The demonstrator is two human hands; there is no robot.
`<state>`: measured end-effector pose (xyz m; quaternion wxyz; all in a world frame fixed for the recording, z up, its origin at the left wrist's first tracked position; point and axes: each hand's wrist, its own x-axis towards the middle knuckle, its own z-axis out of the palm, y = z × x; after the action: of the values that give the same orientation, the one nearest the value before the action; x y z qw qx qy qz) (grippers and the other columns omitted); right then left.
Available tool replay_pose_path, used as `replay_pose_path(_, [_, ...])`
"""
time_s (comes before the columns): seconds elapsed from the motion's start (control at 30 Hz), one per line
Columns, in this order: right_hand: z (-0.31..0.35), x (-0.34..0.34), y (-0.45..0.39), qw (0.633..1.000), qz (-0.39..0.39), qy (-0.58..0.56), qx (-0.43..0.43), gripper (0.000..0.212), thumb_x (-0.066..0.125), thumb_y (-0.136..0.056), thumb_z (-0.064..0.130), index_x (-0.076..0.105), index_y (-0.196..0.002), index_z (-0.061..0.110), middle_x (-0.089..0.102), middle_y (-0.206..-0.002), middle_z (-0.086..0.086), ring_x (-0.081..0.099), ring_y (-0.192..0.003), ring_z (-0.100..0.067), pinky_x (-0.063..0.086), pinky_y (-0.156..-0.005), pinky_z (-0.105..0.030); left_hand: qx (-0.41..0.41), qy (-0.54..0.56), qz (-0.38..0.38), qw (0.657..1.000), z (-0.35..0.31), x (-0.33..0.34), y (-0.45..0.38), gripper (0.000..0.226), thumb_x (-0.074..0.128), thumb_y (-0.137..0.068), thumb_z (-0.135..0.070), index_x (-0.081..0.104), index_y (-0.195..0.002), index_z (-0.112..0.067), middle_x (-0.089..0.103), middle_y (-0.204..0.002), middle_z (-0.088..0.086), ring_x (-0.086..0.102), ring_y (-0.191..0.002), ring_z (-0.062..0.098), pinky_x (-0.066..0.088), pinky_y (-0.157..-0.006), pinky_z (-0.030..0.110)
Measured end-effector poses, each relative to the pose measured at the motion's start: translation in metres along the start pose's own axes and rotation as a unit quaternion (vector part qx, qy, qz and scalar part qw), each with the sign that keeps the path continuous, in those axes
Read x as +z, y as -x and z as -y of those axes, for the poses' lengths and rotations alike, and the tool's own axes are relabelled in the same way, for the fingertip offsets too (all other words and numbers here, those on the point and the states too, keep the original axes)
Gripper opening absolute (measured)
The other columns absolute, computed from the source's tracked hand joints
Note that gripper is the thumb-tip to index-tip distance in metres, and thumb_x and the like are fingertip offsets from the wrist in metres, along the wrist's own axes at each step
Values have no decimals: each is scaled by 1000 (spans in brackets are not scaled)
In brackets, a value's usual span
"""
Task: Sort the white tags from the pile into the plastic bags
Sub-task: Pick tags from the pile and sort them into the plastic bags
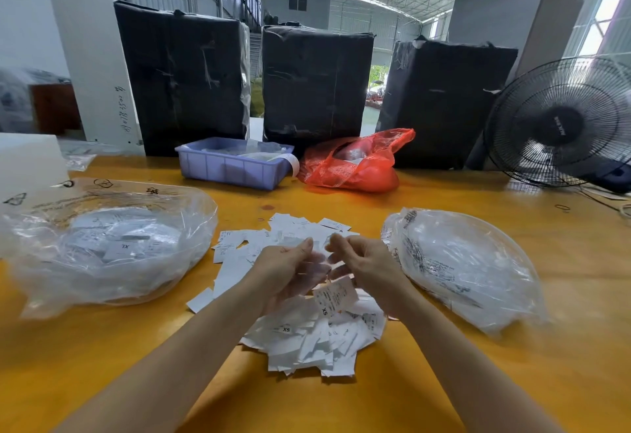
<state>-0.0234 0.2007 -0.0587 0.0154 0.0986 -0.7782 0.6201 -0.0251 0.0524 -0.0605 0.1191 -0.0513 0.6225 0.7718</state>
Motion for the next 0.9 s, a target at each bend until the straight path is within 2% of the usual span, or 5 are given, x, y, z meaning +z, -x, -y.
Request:
replay_pose_path(0.1, [0, -11, 2, 992, 98, 17, 82, 65, 75, -61, 45, 56, -112, 10, 69, -97, -9, 70, -84, -21, 56, -81, -44, 1, -15, -18, 1000, 0, -3, -1, 32, 54, -95, -27, 67, -86, 1, 71, -67, 9, 66, -61, 17, 55, -51, 19])
replay_pose_path(0.23, [-6, -18, 5, 971, 177, 101, 128, 71, 84, -65, 3, 49, -125, 17, 60, -113, -12, 65, -99, -24, 54, -90, -42, -4, -11, -17, 1000, 2, -6, -3, 34, 56, -94, -28, 67, -90, 4, 72, -74, 15, 69, -61, 19, 54, -49, 20])
replay_pose_path(0.53, [1, -42, 2, 996, 61, 59, 22, 7, 74, -76, 0, 70, -82, 2, 69, -77, -11, 67, -68, -17, 55, -63, -25, 9, 6, 18, 1000, 3, -12, -5, 7, 68, -78, 2, 69, -81, 9, 72, -79, 22, 71, -65, 24, 55, -52, 23])
replay_pose_path(0.67, [0, -44, -1, 997, -44, -60, 4, 6, 71, -80, 4, 66, -83, 7, 69, -76, -11, 67, -59, -16, 51, -54, -22, 11, -12, 23, 1000, 3, -10, -4, 7, 69, -78, -1, 70, -81, 6, 73, -79, 18, 71, -61, 19, 55, -51, 23])
replay_pose_path(0.9, [-1, -28, -2, 999, -19, -40, -29, 8, 72, -78, 2, 66, -80, 8, 70, -67, -5, 65, -55, -13, 50, -50, -19, -4, 10, 47, 999, 1, -8, -1, 8, 66, -80, -2, 68, -83, 5, 73, -75, 17, 70, -59, 18, 55, -49, 24])
